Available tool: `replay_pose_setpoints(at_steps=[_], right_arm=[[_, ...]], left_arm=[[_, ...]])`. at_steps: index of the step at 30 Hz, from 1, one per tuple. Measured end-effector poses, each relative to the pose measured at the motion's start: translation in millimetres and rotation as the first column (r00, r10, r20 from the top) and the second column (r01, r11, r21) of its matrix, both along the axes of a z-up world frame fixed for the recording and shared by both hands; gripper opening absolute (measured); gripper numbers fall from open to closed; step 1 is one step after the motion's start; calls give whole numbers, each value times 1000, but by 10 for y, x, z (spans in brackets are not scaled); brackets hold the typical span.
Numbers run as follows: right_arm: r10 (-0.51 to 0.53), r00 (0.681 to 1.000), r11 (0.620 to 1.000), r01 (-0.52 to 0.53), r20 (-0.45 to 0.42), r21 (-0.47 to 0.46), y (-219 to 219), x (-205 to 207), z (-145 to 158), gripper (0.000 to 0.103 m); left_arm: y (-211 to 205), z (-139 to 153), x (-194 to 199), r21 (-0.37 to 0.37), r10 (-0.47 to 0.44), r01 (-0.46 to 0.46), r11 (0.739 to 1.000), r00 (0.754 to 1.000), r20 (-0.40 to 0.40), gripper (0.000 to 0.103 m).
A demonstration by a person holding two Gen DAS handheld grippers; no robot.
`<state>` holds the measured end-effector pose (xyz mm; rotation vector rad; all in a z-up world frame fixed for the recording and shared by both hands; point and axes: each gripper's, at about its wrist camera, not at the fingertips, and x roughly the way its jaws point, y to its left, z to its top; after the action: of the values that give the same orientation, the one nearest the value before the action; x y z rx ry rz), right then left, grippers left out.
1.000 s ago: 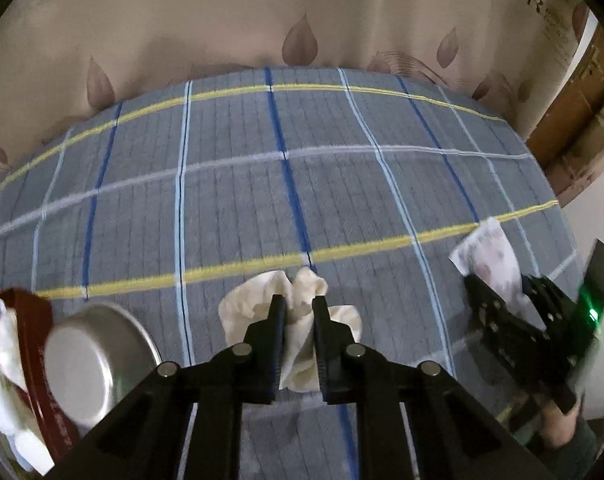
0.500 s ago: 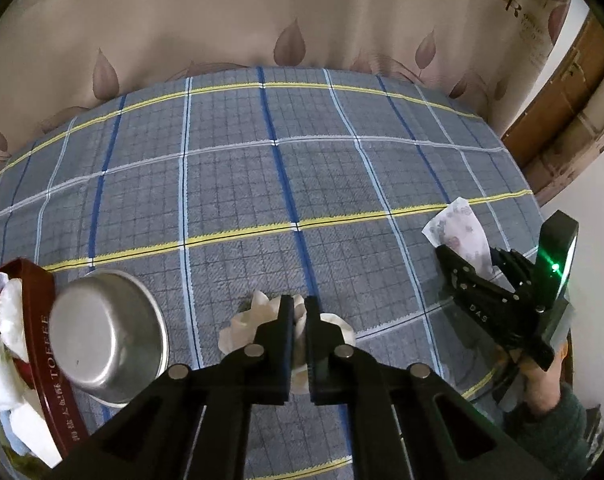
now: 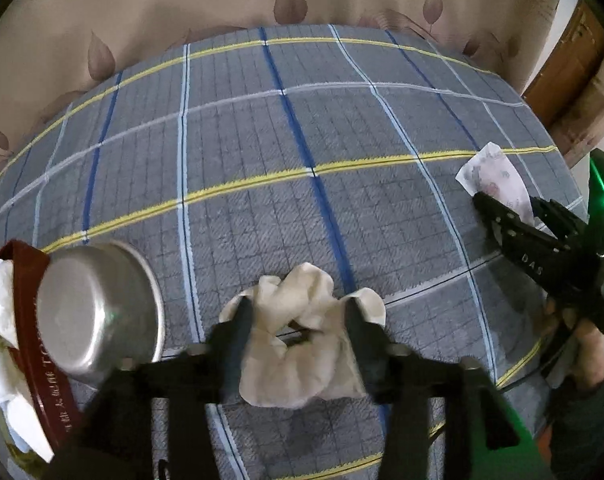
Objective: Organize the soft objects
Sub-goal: 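Carry the cream cloth with the left tool into the tray and release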
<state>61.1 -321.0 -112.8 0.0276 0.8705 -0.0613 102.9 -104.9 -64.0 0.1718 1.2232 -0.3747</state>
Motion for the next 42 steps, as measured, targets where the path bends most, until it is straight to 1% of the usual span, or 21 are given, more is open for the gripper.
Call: replay_pose_setpoints(at_steps=[2,5,8,11,13,14,15,16,17,18,20,27,36,42], right_arm=[[0,1000,1000,0,0,0,1,0,0,47],[0,1000,1000,0,0,-1,2,0,0,47],[0,1000,1000,0,0,0,3,0,0,47],[0,1000,1000,0,0,-1,2,-1,0,47],[0,1000,1000,0,0,0,3,0,0,47],[0,1000,1000,0,0,-1,5,1,-1,47],[0,1000,1000,0,0,-1,3,0,-1,47],[0,1000,1000,0,0,0,1,0,-1,47],[-1,1000,1000,1,0,0,3,0,-1,47],[0,1000,1000,0,0,-1,5,1,-1,47],[0,1000,1000,0,0,0,0,1,-1,47],[-1,1000,1000,1,0,-1,2,1,-1,47],[-1,1000,1000,1,-1,-1,6,1,1,47],[-1,1000,1000,1,-1,-1,3,-1,1,47]], left_arm=[[16,-36,-2,-10,-5,5,1000,1000,0,55],[4,-121,-30,-10,-14,13,1000,1000,-25,56],[-26,-224,-63,10,-25,25,1000,999,-28,57],[-51,-247,-112,19,-39,39,999,999,20,60],[-46,-228,-103,12,-35,34,999,999,27,60],[-1,-227,-87,-4,-25,25,1000,1000,18,57],[15,-212,-75,-6,-17,17,1000,1000,17,49],[29,-200,-77,-1,-11,11,1000,1000,18,28],[44,-184,-62,-6,-13,13,1000,1000,9,15],[60,-179,-50,-19,-10,10,1000,1000,-4,13],[77,-168,-40,-23,-1,1,1000,1000,-21,11],[96,-57,-92,-49,-11,9,999,999,-33,10],[288,242,-245,-65,-7,7,998,1000,-1,10],[600,536,-374,-62,10,-7,998,999,35,10]])
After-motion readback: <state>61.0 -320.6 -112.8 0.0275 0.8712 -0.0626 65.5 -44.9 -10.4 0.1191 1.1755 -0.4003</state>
